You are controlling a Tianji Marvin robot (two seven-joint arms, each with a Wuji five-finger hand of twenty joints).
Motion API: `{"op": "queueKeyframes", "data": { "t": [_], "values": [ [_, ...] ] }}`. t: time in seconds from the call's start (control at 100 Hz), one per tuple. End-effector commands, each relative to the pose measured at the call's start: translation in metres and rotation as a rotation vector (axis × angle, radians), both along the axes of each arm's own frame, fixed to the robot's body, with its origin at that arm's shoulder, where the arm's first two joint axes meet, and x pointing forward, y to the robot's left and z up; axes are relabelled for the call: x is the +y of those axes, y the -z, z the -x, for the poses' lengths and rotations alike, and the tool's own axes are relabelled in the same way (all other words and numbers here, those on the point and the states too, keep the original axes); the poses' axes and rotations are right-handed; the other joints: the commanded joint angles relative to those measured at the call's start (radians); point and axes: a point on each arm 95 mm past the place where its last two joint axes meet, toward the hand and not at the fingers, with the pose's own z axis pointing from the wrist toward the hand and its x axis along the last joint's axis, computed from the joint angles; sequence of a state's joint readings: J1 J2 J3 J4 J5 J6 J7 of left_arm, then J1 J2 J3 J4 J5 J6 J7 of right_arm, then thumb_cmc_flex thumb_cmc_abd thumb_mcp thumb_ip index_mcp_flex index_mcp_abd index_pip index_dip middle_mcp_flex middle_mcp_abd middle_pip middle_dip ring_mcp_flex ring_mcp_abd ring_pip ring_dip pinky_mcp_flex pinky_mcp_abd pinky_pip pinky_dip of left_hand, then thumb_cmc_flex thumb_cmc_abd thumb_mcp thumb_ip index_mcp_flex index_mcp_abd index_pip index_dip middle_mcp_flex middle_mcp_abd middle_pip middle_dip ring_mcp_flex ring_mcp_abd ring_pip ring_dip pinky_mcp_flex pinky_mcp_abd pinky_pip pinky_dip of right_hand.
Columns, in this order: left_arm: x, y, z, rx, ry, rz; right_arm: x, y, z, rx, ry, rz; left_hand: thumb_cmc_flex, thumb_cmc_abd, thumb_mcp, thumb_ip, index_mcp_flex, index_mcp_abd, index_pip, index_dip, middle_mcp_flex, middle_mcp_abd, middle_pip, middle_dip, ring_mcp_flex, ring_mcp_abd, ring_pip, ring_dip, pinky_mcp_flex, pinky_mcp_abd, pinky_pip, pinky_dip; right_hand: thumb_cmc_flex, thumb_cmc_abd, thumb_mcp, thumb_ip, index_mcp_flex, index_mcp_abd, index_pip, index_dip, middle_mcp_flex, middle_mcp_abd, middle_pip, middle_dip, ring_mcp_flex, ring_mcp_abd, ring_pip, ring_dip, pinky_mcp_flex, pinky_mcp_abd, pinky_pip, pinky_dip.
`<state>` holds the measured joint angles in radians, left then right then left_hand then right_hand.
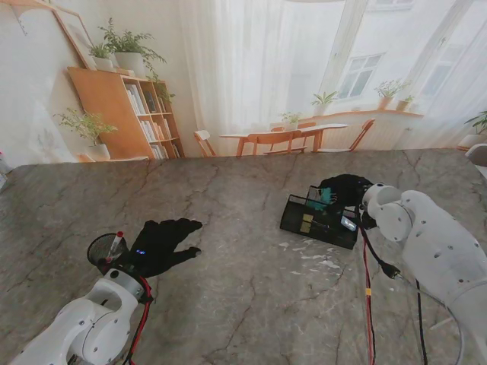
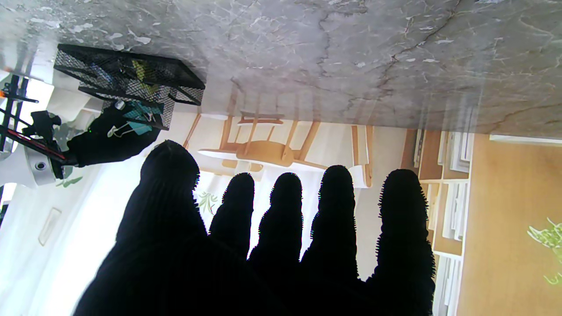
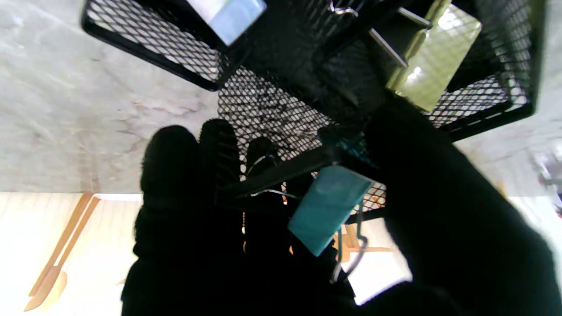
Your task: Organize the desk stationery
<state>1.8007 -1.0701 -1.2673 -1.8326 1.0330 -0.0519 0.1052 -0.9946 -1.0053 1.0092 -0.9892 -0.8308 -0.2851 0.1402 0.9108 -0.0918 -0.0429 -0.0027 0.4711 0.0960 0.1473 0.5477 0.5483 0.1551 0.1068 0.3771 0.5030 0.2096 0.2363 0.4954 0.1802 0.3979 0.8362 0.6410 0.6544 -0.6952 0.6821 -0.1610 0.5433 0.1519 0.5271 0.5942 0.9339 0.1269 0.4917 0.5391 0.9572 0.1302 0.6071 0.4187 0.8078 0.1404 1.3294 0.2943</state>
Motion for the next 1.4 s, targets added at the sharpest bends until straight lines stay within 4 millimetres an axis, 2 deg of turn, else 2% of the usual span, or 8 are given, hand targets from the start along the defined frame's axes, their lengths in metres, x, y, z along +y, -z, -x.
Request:
{"op": "queueKeyframes", "data": {
  "t": [0.0,0.34,0.97,1.09,1.2,1.27,1.32,1.39],
  "values": [
    [-0.001,0.003,0.002,0.006,-0.004,0.007,0.014,0.031,0.014,0.081,-0.04,-0.009,0.007,0.081,-0.004,-0.057,0.022,0.017,0.011,0.007,0.013,-0.007,0.004,0.008,0.016,-0.007,0.006,0.003,0.0,-0.022,0.024,0.034,0.176,0.052,0.094,-0.023,0.137,-0.171,0.19,-0.048,0.103,-0.09,0.04,0.05,0.067,-0.103,0.092,0.013,0.045,-0.087,0.035,-0.036],
    [0.0,0.003,0.004,-0.002,-0.009,0.018,0.059,0.041,0.022,0.107,-0.157,-0.154,0.009,0.088,-0.004,-0.057,0.022,0.018,0.011,0.009,0.013,-0.006,0.004,0.009,0.017,-0.007,0.008,0.005,0.0,-0.025,0.025,0.034,0.291,0.076,0.09,-0.018,0.139,-0.212,0.294,-0.121,0.156,-0.104,0.005,0.067,0.104,-0.1,0.082,0.006,0.082,-0.105,0.027,-0.066],
    [0.004,0.002,0.007,-0.021,-0.019,0.027,0.14,0.033,0.036,0.071,-0.387,-0.345,0.009,0.093,-0.004,-0.057,0.025,0.018,0.012,0.011,0.014,-0.007,0.005,0.01,0.019,-0.01,0.01,0.008,0.001,-0.027,0.027,0.034,0.292,0.068,0.088,-0.02,0.137,-0.22,0.319,-0.135,0.157,-0.105,0.004,0.07,0.109,-0.105,0.101,0.024,0.095,-0.105,0.028,-0.071],
    [0.004,0.002,0.008,-0.024,-0.018,0.029,0.147,0.035,0.037,0.073,-0.402,-0.353,0.008,0.094,-0.004,-0.057,0.025,0.02,0.012,0.012,0.015,-0.007,0.005,0.01,0.02,-0.008,0.01,0.008,0.001,-0.027,0.027,0.034,0.265,0.053,0.097,-0.021,0.128,-0.212,0.314,-0.13,0.139,-0.092,0.007,0.082,0.086,-0.091,0.12,0.035,0.07,-0.055,0.055,-0.061],
    [0.005,0.002,0.008,-0.026,-0.021,0.033,0.15,0.034,0.039,0.076,-0.421,-0.322,0.007,0.095,-0.004,-0.057,0.026,0.017,0.012,0.012,0.015,-0.007,0.005,0.011,0.02,-0.01,0.01,0.008,0.0,-0.026,0.028,0.034,0.144,0.031,0.142,-0.017,0.125,-0.174,0.218,-0.072,0.071,-0.068,0.037,0.076,0.039,-0.087,0.166,0.059,0.029,-0.012,0.098,-0.019],
    [0.005,0.002,0.008,-0.028,-0.022,0.034,0.15,0.033,0.04,0.073,-0.429,-0.305,0.008,0.095,-0.004,-0.057,0.026,0.019,0.013,0.012,0.017,-0.006,0.006,0.011,0.022,-0.009,0.01,0.009,0.001,-0.027,0.028,0.034,0.069,0.055,0.156,0.02,0.13,-0.152,0.109,0.004,0.012,-0.056,0.07,0.053,0.007,-0.071,0.192,0.07,-0.008,0.025,0.114,0.022],
    [0.005,0.001,0.009,-0.029,-0.022,0.035,0.15,0.032,0.041,0.076,-0.425,-0.295,0.006,0.095,-0.005,-0.057,0.027,0.018,0.013,0.012,0.016,-0.007,0.005,0.011,0.02,-0.01,0.01,0.009,0.0,-0.027,0.028,0.034,0.027,0.081,0.152,0.072,0.129,-0.138,0.029,0.069,-0.03,-0.049,0.078,0.011,-0.016,-0.06,0.204,0.076,-0.039,0.045,0.119,0.053],
    [0.005,0.001,0.009,-0.03,-0.024,0.036,0.149,0.029,0.043,0.077,-0.418,-0.289,0.008,0.096,-0.003,-0.056,0.025,0.018,0.012,0.012,0.015,-0.007,0.005,0.011,0.02,-0.008,0.01,0.009,0.001,-0.027,0.028,0.034,-0.011,0.09,0.131,0.085,0.091,-0.123,-0.016,0.097,-0.092,-0.034,0.068,0.008,-0.051,-0.039,0.207,0.081,-0.089,0.081,0.123,0.074]
  ]
}}
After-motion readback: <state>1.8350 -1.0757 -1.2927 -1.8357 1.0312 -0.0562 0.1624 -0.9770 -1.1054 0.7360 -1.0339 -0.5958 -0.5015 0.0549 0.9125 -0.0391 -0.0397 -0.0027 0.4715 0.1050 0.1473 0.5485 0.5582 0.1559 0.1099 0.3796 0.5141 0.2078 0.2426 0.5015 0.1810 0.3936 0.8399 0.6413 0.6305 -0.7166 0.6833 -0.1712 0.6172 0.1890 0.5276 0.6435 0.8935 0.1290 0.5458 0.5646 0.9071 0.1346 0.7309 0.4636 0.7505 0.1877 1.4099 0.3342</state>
